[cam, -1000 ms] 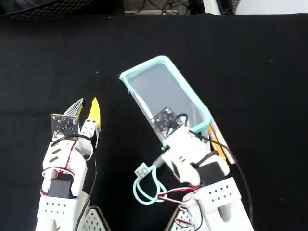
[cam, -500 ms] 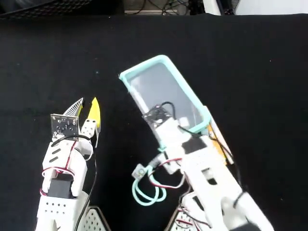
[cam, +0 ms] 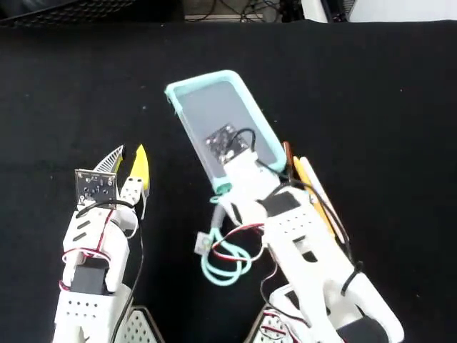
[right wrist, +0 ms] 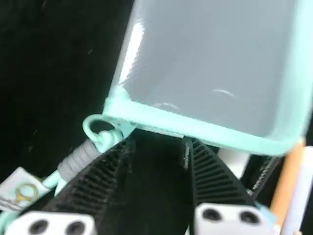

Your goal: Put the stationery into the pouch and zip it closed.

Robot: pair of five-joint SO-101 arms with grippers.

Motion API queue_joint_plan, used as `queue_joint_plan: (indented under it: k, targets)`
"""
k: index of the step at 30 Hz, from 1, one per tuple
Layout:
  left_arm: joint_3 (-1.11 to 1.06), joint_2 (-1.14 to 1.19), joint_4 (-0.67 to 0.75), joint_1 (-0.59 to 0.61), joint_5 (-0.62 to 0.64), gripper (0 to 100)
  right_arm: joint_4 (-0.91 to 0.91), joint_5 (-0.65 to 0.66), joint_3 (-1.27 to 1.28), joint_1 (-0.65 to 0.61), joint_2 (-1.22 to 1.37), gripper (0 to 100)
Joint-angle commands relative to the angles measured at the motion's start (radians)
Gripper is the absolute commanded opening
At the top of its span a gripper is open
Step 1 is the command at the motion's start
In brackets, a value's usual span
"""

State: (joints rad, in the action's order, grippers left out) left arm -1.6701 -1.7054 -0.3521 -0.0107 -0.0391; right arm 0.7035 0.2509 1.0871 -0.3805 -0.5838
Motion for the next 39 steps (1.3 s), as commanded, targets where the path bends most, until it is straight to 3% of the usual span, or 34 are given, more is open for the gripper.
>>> queue_joint_plan:
  k: [1, 7, 11, 16, 22, 29, 35, 39]
  targets:
    - [0.012, -0.008, 0.025, 0.007, -0.011, 13, -0.018, -0.095, -0.056, 0.017, -0.007, 17.6]
    - [0.015, -0.008, 0.023, 0.005, -0.006, 13, 0.152, -0.147, -0.108, -0.091, -0.001, 17.7]
    - [0.016, -0.008, 0.017, 0.004, -0.008, 13, 0.138, -0.155, -0.107, -0.169, 0.001, 17.8]
    - [0.012, -0.008, 0.017, 0.004, -0.009, 13, 0.101, -0.262, -0.110, -0.172, 0.061, 21.7]
    - [0.010, -0.008, 0.017, 0.004, -0.009, 13, 0.035, -0.269, -0.150, -0.173, 0.236, 24.3]
    - [0.010, -0.008, 0.021, 0.005, -0.009, 13, 0.110, -0.259, -0.294, -0.170, 0.437, 14.5]
    - [0.008, -0.008, 0.021, 0.005, -0.011, 13, 0.348, -0.176, -0.492, -0.141, 0.650, 13.6]
    - [0.008, -0.008, 0.023, 0.007, -0.011, 13, 0.382, -0.164, -0.550, -0.086, 0.733, 13.5]
